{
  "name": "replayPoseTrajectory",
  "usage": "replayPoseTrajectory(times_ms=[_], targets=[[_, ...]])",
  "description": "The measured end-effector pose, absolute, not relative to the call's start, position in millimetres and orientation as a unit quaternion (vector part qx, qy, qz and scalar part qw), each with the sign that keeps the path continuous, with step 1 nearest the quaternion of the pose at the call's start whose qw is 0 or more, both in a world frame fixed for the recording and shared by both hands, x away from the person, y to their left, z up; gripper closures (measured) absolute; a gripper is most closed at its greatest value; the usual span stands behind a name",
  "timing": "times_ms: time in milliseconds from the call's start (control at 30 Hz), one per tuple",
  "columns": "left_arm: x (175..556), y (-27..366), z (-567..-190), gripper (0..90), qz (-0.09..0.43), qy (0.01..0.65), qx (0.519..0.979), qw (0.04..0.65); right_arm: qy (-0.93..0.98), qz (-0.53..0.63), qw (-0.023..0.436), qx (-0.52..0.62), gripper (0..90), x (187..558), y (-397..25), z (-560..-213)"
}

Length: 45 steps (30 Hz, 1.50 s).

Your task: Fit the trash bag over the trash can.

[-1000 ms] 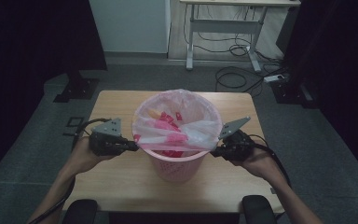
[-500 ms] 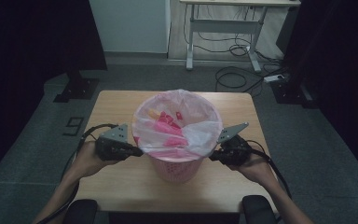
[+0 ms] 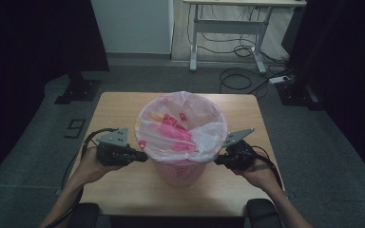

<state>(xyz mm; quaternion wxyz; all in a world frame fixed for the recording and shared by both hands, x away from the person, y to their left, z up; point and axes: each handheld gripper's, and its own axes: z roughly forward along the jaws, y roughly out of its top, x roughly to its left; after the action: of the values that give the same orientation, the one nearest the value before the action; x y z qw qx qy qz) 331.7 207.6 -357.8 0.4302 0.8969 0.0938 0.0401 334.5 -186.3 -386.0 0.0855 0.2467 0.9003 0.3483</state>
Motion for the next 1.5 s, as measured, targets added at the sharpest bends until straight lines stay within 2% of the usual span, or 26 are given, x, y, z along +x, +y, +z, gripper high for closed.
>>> replayPoseTrajectory(times_ms=[233,300,400,633,733,800,900,1033,1133,1200,1300,1433,1500], targets=[[341,199,-386,90.0,0.063,0.123,0.926,0.352,0.899,0.356,0.09,0.237,87.3,329,-179,-382],[347,206,-393,90.0,0.047,0.135,0.92,0.365,0.902,0.331,0.102,0.257,87.5,335,-186,-390],[350,215,-394,89.9,0.045,0.154,0.907,0.389,0.896,0.336,0.095,0.274,87.5,341,-194,-395],[370,220,-408,89.6,0.059,0.204,0.895,0.392,0.879,0.338,0.116,0.315,87.1,370,-204,-406],[380,216,-415,86.0,0.063,0.223,0.892,0.389,0.876,0.344,0.111,0.319,85.4,378,-203,-408],[382,216,-421,70.9,0.055,0.224,0.891,0.392,0.875,0.354,0.09,0.318,74.2,384,-204,-410],[377,221,-425,50.2,0.052,0.227,0.883,0.407,0.877,0.365,0.054,0.307,51.9,383,-209,-409],[366,231,-430,34.5,0.046,0.241,0.862,0.443,0.877,0.378,0.04,0.293,35.6,371,-219,-401],[360,235,-441,27.6,0.05,0.251,0.855,0.452,0.873,0.394,0.04,0.285,28.8,362,-229,-388],[359,235,-453,24.0,0.052,0.262,0.853,0.449,0.871,0.4,0.039,0.282,27.9,359,-233,-381],[359,235,-472,21.2,0.057,0.281,0.853,0.436,0.871,0.401,0.047,0.28,27.3,358,-236,-373],[361,237,-495,20.5,0.028,0.301,0.849,0.434,0.871,0.401,0.061,0.276,27.0,357,-236,-354],[361,238,-503,18.3,0.026,0.311,0.847,0.431,0.869,0.407,0.068,0.273,30.2,357,-236,-344]])
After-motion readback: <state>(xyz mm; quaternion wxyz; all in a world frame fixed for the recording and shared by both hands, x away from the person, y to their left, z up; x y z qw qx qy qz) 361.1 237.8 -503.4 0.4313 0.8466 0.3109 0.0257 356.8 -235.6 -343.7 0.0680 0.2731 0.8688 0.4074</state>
